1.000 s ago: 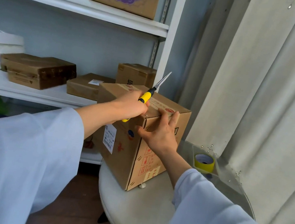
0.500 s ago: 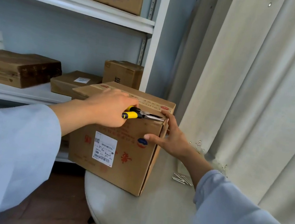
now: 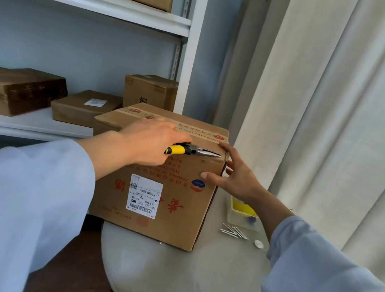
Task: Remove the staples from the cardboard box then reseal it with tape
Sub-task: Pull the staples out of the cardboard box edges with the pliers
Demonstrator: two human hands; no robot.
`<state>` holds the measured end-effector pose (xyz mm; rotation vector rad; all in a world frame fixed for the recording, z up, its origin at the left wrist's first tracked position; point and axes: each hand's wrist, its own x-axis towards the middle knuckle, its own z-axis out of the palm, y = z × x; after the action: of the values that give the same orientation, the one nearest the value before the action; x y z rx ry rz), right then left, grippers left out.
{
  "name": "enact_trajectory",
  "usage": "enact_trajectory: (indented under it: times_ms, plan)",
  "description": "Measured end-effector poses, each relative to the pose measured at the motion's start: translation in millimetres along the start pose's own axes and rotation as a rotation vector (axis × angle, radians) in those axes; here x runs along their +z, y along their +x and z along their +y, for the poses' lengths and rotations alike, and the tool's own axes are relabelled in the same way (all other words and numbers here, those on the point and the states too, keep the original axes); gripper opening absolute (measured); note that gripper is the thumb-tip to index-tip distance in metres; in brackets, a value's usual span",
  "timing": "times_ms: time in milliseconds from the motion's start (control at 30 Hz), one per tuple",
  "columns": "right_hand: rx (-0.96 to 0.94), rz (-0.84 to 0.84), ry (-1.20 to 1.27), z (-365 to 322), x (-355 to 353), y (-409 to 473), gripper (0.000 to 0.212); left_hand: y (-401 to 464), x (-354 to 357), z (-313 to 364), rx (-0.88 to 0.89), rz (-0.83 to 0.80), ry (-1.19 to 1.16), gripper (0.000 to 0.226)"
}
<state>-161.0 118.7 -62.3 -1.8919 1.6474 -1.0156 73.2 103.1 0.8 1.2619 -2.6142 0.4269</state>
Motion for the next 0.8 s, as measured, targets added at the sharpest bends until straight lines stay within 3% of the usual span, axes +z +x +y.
enact_trajectory:
  times_ms: [233, 567, 800]
  plan:
    - [0.018, 0.075, -0.012, 9.1, -3.4, 2.3, 0.09, 21.0, 0.6, 7.5, 0.004, -0.027, 0.058, 0.066]
    - [0.042, 0.057, -0.016, -1.2, 10.4, 9.9, 0.092, 15.0, -19.5, 15.1, -0.095, -0.272, 0.128, 0.068]
    - [0.031, 0.045, -0.009, -4.8, 12.5, 7.0, 0.091, 26.8, -37.0, 3.9, -0.014, -0.39, 0.155, 0.074]
